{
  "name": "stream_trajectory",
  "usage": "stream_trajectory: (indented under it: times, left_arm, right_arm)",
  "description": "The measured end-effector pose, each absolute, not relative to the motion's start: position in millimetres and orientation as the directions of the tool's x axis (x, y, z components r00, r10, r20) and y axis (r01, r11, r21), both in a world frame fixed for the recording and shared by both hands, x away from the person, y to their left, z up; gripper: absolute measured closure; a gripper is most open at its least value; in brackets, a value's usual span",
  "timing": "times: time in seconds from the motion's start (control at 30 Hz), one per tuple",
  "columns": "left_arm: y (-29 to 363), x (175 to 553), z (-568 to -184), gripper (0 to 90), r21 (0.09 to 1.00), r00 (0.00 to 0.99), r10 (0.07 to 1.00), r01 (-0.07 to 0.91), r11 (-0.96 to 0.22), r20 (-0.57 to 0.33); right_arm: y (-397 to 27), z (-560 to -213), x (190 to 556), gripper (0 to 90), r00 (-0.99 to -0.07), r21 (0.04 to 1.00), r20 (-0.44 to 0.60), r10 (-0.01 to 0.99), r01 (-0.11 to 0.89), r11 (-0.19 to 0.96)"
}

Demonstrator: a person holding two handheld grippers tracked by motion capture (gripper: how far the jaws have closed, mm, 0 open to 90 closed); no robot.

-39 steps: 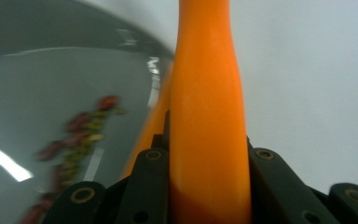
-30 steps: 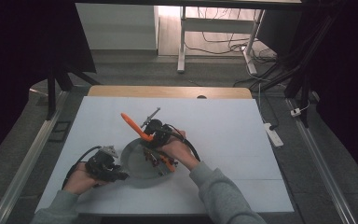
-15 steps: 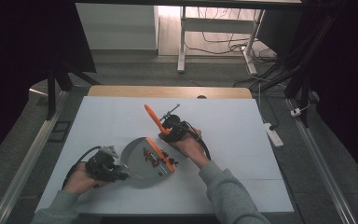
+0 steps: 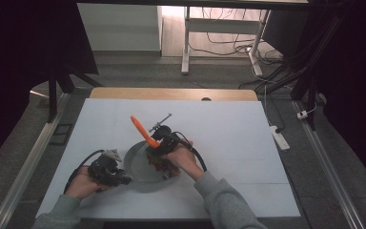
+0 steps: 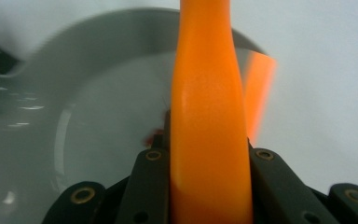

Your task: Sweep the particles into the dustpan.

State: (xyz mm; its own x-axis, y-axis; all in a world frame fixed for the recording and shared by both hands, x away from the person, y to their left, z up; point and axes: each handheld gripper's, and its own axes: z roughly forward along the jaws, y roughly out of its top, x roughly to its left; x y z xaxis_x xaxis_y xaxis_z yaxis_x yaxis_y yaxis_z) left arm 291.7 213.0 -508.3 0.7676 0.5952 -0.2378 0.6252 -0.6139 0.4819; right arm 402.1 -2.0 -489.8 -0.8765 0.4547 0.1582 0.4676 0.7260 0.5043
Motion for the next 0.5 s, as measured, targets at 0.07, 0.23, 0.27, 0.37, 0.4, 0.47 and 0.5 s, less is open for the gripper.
stream_trajectory:
  times: [0.07, 0.23, 0.27, 0.37, 0.4, 0.47, 0.5]
  left_arm:
    - [213, 292, -508, 61.6, 0.482, 0.767, 0.595, 0.626, -0.613, -0.239]
    - [213, 292, -509, 61.6, 0.481, 0.768, 0.594, 0.626, -0.614, -0.24]
    - [213, 292, -509, 61.6, 0.481, 0.768, 0.594, 0.625, -0.615, -0.239]
    - [213, 291, -508, 61.6, 0.482, 0.769, 0.594, 0.624, -0.615, -0.238]
    - [213, 291, -508, 61.6, 0.482, 0.769, 0.594, 0.624, -0.615, -0.238]
    - [214, 291, -508, 61.6, 0.482, 0.767, 0.595, 0.626, -0.613, -0.239]
    - [214, 291, -508, 61.6, 0.483, 0.767, 0.595, 0.626, -0.612, -0.24]
  right_arm:
    - [4, -488, 397, 77.4, -0.889, 0.524, 0.181, 0.42, 0.448, 0.724]
    - [-1, -473, 396, 77.3, -0.897, 0.59, 0.139, 0.42, 0.415, 0.692]
    - [-6, -471, 397, 77.3, -0.891, 0.599, 0.133, 0.435, 0.421, 0.681]
    - [-23, -466, 403, 77.3, -0.873, 0.608, 0.112, 0.475, 0.439, 0.662]
    - [-29, -465, 404, 77.2, -0.867, 0.607, 0.105, 0.487, 0.444, 0.66]
    - [-42, -465, 404, 77.3, -0.856, 0.606, 0.093, 0.509, 0.454, 0.653]
    - [-49, -466, 404, 77.2, -0.853, 0.605, 0.088, 0.515, 0.456, 0.652]
